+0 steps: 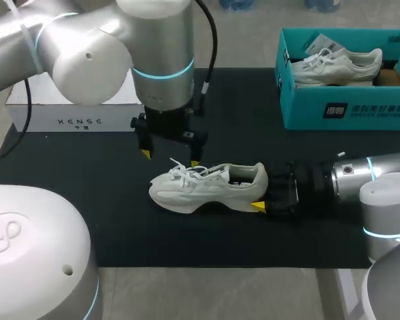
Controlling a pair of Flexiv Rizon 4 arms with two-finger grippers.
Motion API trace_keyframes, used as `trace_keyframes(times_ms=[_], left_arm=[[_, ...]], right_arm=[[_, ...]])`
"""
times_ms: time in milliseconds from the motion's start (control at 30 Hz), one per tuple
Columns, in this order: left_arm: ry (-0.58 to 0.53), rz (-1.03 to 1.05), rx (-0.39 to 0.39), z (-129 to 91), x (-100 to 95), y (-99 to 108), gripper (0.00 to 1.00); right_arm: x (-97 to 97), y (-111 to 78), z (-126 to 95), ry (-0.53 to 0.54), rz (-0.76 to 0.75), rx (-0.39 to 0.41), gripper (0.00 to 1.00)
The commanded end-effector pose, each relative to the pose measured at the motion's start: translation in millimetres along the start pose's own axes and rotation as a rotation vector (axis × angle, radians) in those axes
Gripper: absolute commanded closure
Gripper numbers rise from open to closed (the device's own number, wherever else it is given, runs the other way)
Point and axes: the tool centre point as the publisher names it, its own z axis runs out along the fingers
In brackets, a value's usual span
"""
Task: Take the shoe out of the shoebox, open the shoe tongue, remove and reinsert the insole, then place the shoe into the shoebox
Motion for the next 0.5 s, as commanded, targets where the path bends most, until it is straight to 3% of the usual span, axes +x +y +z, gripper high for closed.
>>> trace_keyframes(times_ms=[33,300,500], left_arm=[[-0.095,0.011,-0.029,14.1,39.4,-8.1,0.0],[-0.144,0.016,-0.003,36.9,64.0,-1.8,0.0],[-0.144,-0.025,0.008,41.4,70.0,-8.6,0.0]], right_arm=[[1.3,-7.5,5.3,-0.001,0.001,0.002,1.0],[1.3,-7.5,5.3,-0.001,0.001,0.002,1.0],[1.3,-7.5,5.3,-0.001,0.001,0.002,1.0]])
